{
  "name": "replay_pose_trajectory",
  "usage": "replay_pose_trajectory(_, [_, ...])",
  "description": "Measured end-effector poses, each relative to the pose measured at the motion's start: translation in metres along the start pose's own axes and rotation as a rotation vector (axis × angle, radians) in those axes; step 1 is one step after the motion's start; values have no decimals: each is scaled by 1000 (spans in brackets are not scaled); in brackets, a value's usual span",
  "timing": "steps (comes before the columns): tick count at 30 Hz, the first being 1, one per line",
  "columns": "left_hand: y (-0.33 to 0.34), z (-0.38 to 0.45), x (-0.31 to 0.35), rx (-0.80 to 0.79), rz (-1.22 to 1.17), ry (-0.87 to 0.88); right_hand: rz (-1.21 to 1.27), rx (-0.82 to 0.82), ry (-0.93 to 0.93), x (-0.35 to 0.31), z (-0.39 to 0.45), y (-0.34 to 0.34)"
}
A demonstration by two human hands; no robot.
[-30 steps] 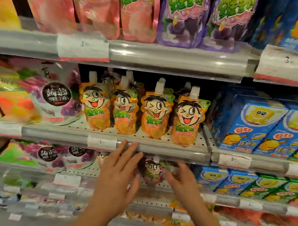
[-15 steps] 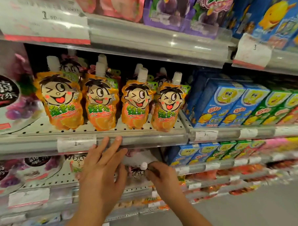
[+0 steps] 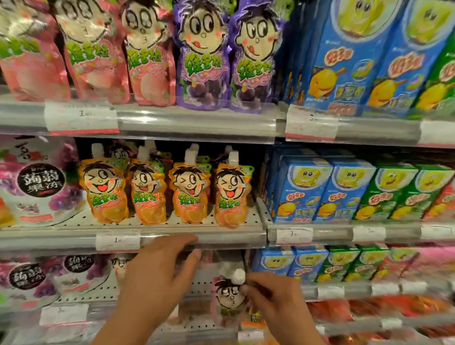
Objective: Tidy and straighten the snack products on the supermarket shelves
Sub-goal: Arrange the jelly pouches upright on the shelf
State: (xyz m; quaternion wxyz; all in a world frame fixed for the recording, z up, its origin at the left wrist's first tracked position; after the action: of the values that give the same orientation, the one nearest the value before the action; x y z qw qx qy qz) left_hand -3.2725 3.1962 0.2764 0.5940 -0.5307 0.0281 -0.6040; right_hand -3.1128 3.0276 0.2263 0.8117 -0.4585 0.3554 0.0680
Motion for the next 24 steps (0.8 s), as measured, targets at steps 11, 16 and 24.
replay_pose_trajectory(11, [-23,15,100,-103,-30,173,84,116,-170,-47,22,-89])
replay_pose_trajectory(16, [-40,32,134,-83,-32,323,54,175,-226,-83,27,-115])
replay_pose_trajectory(24, [-85,65,158,-51,7,511,91,381,-224,-134,46,-151])
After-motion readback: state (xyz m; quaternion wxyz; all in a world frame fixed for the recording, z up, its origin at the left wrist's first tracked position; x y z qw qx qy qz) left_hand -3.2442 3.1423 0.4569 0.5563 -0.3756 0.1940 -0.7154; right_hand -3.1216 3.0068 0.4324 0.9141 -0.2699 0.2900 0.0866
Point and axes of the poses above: each hand's wrist, its own z-axis towards the middle knuckle, its own y-axis out of the palm, x = y × z, the point moved 6 cm from there along z, towards the middle knuckle, and after that the axes turned 9 degrees about -z, right-handed, at the moved point
